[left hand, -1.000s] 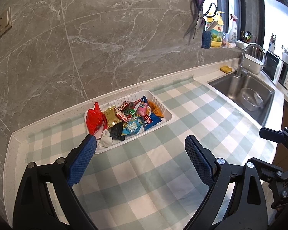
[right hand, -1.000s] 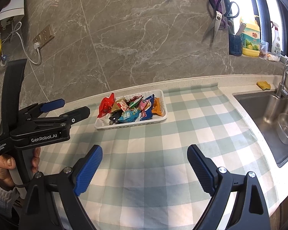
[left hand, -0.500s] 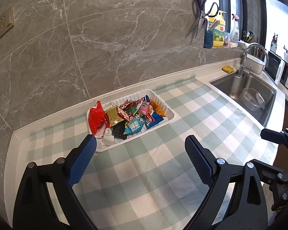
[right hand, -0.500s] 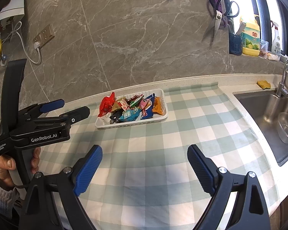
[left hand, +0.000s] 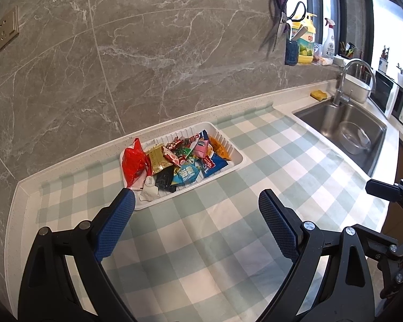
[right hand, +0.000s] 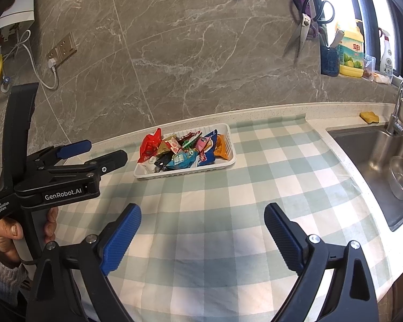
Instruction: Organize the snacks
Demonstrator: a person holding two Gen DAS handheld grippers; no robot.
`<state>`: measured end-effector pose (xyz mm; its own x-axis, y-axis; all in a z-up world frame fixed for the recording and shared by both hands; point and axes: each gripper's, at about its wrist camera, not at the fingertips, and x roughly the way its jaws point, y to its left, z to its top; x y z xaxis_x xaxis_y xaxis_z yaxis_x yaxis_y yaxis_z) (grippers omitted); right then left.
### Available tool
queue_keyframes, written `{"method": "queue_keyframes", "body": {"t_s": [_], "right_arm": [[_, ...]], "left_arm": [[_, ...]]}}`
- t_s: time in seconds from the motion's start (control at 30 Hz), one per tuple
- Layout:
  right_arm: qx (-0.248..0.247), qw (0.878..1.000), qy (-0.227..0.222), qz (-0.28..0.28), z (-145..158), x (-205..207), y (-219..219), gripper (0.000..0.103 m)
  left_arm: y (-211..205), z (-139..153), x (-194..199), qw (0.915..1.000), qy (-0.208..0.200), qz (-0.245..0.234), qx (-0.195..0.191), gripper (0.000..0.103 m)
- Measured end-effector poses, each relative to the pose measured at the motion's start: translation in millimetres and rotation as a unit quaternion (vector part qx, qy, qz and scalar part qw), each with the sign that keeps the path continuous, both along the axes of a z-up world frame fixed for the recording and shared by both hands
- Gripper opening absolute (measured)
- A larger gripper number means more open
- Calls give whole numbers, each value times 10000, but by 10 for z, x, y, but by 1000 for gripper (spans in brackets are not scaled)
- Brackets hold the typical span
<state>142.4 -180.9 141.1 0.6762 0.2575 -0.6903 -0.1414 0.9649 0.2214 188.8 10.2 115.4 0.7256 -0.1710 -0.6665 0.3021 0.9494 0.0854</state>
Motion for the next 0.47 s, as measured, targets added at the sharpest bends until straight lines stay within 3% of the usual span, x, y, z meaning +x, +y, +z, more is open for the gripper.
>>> {"method": "queue_keyframes", "body": {"t_s": [0.3,0.47], "right_arm": [[3,10000,10,-8,-10,-9,7,95],[8,10000,42,-27,-44,-23,9,95]], "left_arm": [[42,57,-33,9991,-108,-125,-386,94],[30,50,-33,9997,-232,1,-100,94]]}}
